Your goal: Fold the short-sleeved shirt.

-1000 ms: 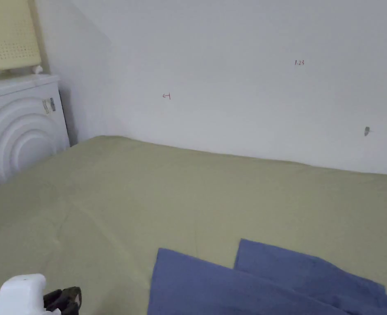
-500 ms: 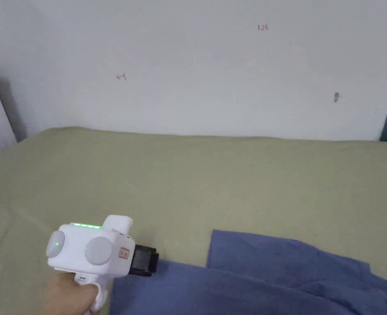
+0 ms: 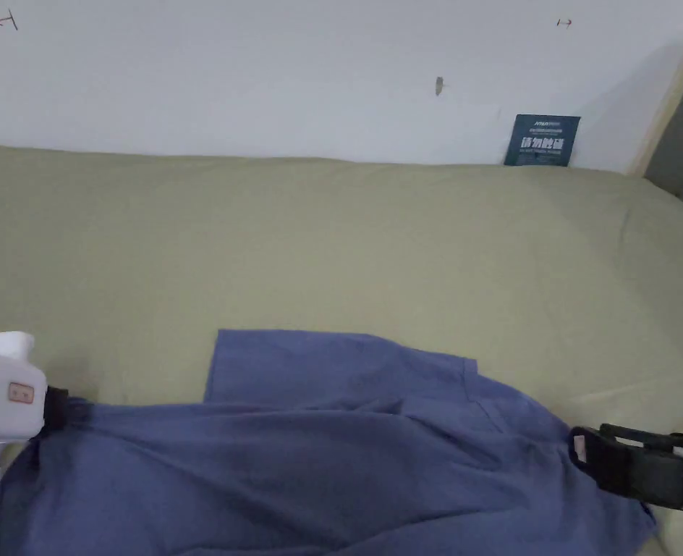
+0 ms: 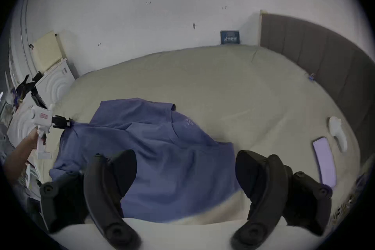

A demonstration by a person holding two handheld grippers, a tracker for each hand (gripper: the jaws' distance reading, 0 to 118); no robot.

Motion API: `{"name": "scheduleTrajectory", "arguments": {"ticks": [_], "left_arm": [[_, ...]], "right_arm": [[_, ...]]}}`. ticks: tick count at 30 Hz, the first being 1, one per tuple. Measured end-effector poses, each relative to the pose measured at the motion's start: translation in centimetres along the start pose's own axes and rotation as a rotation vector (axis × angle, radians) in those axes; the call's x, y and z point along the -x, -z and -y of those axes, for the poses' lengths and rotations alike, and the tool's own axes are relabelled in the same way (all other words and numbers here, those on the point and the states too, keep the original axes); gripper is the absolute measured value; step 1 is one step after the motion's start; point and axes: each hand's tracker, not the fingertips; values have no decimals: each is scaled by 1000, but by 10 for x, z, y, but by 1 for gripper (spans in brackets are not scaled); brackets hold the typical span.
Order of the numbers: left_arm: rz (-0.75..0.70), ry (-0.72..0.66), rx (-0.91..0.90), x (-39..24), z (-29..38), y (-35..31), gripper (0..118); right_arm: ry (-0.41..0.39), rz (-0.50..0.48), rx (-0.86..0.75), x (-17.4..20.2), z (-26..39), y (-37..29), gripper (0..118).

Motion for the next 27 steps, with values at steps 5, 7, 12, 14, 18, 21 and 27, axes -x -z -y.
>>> {"name": "scheduleTrajectory", "arguments": {"ticks": [5,7,12,14,18,21,27], "left_arm": [[34,-33,11,12,12,-2,3],[39,-35,26,17,11,3,3],[66,-74,12,22,9,4,3],[104,-97,4,24,8,0,3],[170,-87,-141,26,-3,-34,3],[227,-82,-213,25,-21,-68,3],[259,-48,-411,21,-65,-140,3]], "right_arm": [[0,41,233,-3,-2,71,98],[-18,31,303,5,6,86,93],[-25,131,310,14,7,93,20],[101,51,240,12,-3,79,7],[-11,-4,67,33,-33,40,7],[-68,-49,-48,55,-60,11,7],[-98,-109,-191,77,-114,-18,7]]}}
